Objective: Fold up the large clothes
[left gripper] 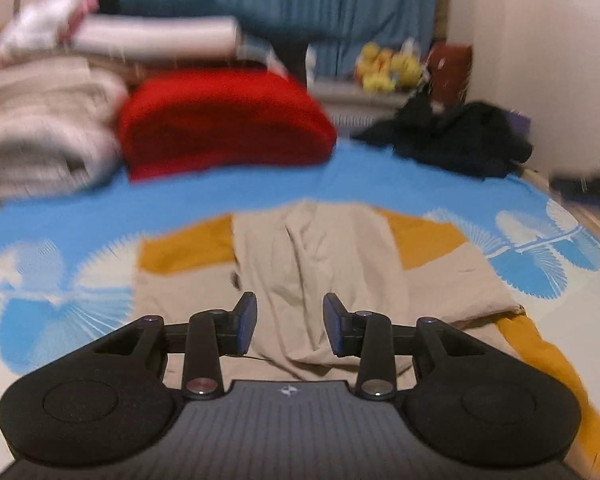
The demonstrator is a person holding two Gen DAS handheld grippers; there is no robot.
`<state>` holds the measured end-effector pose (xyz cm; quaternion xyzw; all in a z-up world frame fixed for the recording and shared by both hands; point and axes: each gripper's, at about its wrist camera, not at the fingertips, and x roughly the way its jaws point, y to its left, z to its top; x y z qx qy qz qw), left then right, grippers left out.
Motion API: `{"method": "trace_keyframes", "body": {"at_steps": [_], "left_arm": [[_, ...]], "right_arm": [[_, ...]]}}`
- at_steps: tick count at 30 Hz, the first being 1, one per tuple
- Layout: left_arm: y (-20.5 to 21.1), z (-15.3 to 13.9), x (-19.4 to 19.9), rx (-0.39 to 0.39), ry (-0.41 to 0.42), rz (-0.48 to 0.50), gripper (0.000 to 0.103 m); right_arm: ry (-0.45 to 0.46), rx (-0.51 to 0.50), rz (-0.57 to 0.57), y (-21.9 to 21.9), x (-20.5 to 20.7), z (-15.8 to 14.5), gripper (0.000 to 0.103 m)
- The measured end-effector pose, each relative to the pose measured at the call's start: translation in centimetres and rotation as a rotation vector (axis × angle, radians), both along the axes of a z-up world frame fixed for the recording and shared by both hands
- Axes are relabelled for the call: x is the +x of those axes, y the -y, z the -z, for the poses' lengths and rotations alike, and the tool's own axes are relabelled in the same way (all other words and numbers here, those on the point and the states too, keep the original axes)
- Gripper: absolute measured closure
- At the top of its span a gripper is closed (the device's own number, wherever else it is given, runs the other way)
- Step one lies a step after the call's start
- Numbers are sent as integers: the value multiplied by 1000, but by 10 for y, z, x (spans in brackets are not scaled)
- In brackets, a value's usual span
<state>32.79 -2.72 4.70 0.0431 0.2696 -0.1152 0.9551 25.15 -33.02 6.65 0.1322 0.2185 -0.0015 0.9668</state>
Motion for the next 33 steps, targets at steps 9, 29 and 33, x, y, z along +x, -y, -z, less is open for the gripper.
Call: {"method": "trace_keyframes", "body": {"at_steps": [9,29,33], "left_arm": [[-61,-74,-212,-32,224,-83,51],[-34,-140,-470,-57,397,36,35],[-52,-97,-432,-71,281,-43,42]], "right_arm": [[279,-56,97,21,-153,-78,72],[385,-52,351,73,-408,-72,59],[284,-57,321,80,-388,-46,58]]}}
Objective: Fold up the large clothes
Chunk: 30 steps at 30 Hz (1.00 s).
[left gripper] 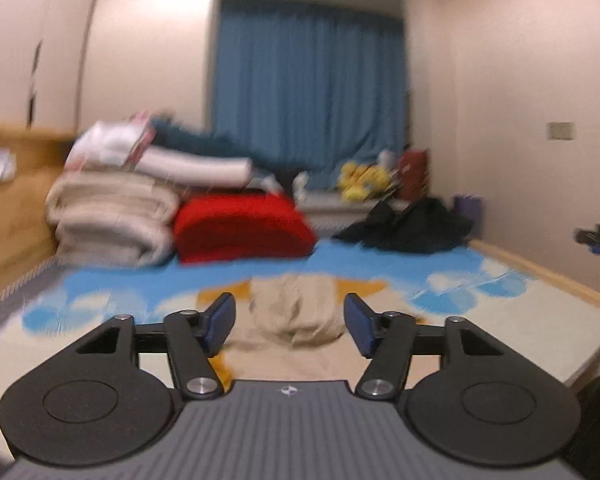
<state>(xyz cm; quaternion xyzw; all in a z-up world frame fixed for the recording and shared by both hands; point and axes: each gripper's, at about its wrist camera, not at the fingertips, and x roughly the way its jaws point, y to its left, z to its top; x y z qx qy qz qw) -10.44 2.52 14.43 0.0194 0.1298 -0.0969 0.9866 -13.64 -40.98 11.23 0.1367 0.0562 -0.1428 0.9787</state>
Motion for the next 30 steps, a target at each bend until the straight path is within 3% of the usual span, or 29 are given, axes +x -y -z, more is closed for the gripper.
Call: {"method": "trace_keyframes", "body": {"at_steps": [2,3,7,11,14,17,21,24,25,26,27,30], "left_arm": [[-11,27,29,19,-66,-65,55],[-15,43,41,28,-93,-101,56],[-39,97,77,-13,-232,-222,58],[-68,146,112,15,-387,-348,57],[-86,170,131,45,-437,-409,57],[-110,190,145,-22,-520,-440,56],[-129,213,152,-125,-653,-462,56],[-136,221,153,-152,-686,-473,57],[-136,220,153,-149,-684,-472,61],[-135,219,154,-149,-683,-456,85],[-134,219,155,-144,-688,-436,95],[-126,210,151,-73,-667,-416,100]], "right_arm": [[-78,30,1,3,19,24,58],[-114,43,1,3,28,36,58],[-285,66,-8,0,70,96,58],[-506,154,-114,3,112,148,58],[-613,167,-106,5,134,177,58],[-698,146,-51,3,149,195,58],[-740,162,17,14,150,208,58],[-766,200,51,25,149,219,58],[-773,207,58,28,147,222,58],[-777,212,60,28,147,224,58],[-780,215,54,29,147,225,58],[-791,191,34,26,148,227,56]]}}
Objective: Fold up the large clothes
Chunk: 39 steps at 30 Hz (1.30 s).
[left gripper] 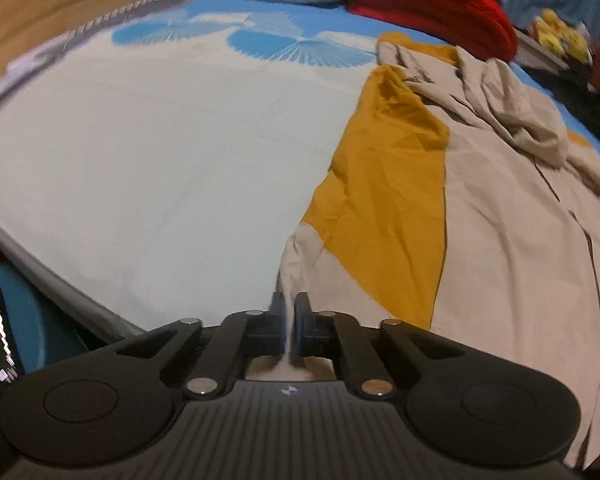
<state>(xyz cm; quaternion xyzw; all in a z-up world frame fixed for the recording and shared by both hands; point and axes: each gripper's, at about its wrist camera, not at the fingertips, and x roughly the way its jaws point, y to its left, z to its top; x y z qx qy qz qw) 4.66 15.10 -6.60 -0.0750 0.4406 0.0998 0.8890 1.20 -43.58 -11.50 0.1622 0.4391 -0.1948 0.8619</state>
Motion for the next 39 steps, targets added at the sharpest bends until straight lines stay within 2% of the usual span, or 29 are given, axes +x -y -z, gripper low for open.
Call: {"method": "trace_keyframes", "body": {"at_steps": [3,6,8,12,15,16,17,19,22,26,28,30,33,36,39], "left_arm": [[-3,-10,-8,-22,32,-26,100],[-7,-5,-4,-76,-11,-48,99],[-12,2,-2,-121,-38,-75,95],[-10,4,0,-129,-36,-74,86],[-5,3,1,-103,-40,-62,85],[-3,3,2,-90,-42,-57,88],[-1,2,1,-63,-42,-47,99],[2,-3,-2,-36,-27,-35,100],[1,-14,-6,-58,8,-39,101],[-12,-14,-4,-202,2,-70,98],[-17,-8,-3,-254,-16,-95,97],[-20,-3,-1,-271,-39,-106,92],[-20,2,0,-281,-54,-101,85],[-19,4,1,-250,-58,-107,80],[-16,5,1,-233,-61,-99,79]], "right_arm": [[0,-1,-4,-2,0,-3,61],[8,-1,4,-1,1,-4,62],[3,-2,5,-1,2,-4,62],[-8,-21,-15,-5,3,-4,63],[-19,-42,-31,-7,2,-5,75],[-15,-41,-28,-7,1,-6,83],[-12,-35,-23,-5,-1,-8,86],[-2,-16,-9,-2,-5,-11,97],[55,36,42,7,-16,-25,102],[186,176,78,20,-29,-40,102],[180,234,84,26,-25,-35,100],[129,276,123,31,-21,-21,96],[79,275,166,33,-17,-9,87],[46,240,130,24,-13,-3,74],[16,181,65,11,-8,-3,74]]}}
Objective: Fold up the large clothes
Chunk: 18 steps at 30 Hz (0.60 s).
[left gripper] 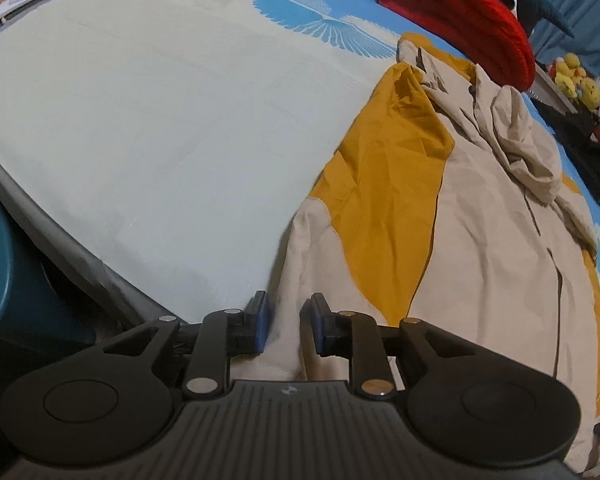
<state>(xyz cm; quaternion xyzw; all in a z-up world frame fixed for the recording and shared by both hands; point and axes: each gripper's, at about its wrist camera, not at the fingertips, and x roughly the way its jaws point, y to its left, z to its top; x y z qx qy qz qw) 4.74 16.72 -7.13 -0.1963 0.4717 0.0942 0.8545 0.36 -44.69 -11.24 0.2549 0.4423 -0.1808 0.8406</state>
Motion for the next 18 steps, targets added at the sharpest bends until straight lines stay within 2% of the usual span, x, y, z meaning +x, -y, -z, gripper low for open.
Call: {"method": "trace_keyframes", "body": {"at_steps": [5,6,7,9,13,18], "left_arm": [[10,-1,1,71,-10,53,81],[12,-2,0,86,-13,60,85],[13,-2,-1,97,-12,69,94],[16,-8,-4,115,5,94,97],[20,-39,-10,123,72,142,101],[21,-104,-21,86,235,239,101]], "right_arm": [[-44,-93,-95,-15,6,-3,76],[-44,-98,-103,-16,6,-4,82],[-42,-97,-106,-16,6,-5,89],[-29,-100,-112,-17,6,-8,96],[58,-114,-128,-23,-2,-33,101],[229,-89,-177,-23,-15,-85,102]]}}
